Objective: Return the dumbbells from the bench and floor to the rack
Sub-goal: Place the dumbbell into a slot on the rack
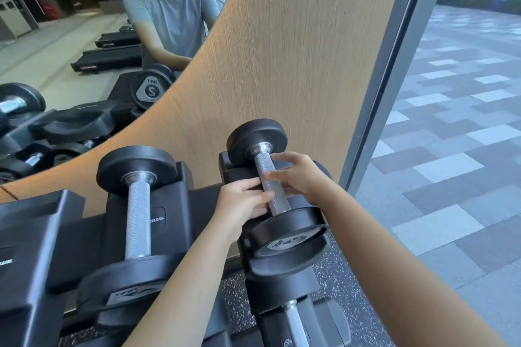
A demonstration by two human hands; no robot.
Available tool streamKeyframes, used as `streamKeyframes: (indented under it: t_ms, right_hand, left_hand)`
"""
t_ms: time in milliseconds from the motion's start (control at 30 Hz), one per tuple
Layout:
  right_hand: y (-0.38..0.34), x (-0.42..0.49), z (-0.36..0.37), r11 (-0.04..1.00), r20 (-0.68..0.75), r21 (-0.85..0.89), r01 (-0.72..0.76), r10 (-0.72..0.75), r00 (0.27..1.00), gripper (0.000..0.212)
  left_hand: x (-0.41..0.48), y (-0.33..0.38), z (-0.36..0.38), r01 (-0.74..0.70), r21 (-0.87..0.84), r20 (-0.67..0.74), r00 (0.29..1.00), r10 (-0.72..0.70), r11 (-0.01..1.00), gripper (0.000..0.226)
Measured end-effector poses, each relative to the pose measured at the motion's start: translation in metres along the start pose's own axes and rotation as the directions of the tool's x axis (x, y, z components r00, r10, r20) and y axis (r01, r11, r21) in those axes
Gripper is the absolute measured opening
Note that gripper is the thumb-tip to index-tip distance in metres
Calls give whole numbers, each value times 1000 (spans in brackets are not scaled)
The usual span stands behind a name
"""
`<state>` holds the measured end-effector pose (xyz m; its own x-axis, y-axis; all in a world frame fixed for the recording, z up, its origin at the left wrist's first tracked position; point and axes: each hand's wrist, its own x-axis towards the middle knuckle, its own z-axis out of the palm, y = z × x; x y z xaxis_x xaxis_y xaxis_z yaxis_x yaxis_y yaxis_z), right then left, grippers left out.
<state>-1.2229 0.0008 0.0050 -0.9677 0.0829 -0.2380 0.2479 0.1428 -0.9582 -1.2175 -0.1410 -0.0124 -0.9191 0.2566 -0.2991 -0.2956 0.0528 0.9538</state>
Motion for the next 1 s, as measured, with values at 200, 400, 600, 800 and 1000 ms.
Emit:
streamKeyframes:
  t_ms: [200, 400, 600, 800, 1000]
  right_hand:
    - [12, -34, -17, 998, -4, 0, 65, -65, 998, 29]
    - [40, -77, -22, 969, -30, 116, 217, -215, 976, 14]
    - [63, -98, -28, 953, 8, 89, 289, -291, 957, 31]
    - [64, -101, -23, 932, -100, 1, 363, -361, 927, 41]
    - [44, -102, -28, 910, -101, -245, 335, -367, 925, 39]
  left_hand:
    - [-27, -6, -2, -157, 153, -31, 986, 164, 976, 42]
    - [-59, -16, -1, -297, 211, -25, 951, 308, 931, 22]
    - [-78, -21, 9, -418, 491, 53, 890, 452, 764, 41]
    - [-78, -36, 8, -435, 343, -45, 878, 477, 833, 36]
    - [-69, -54, 8, -332, -48, -1, 943, 332, 942, 35]
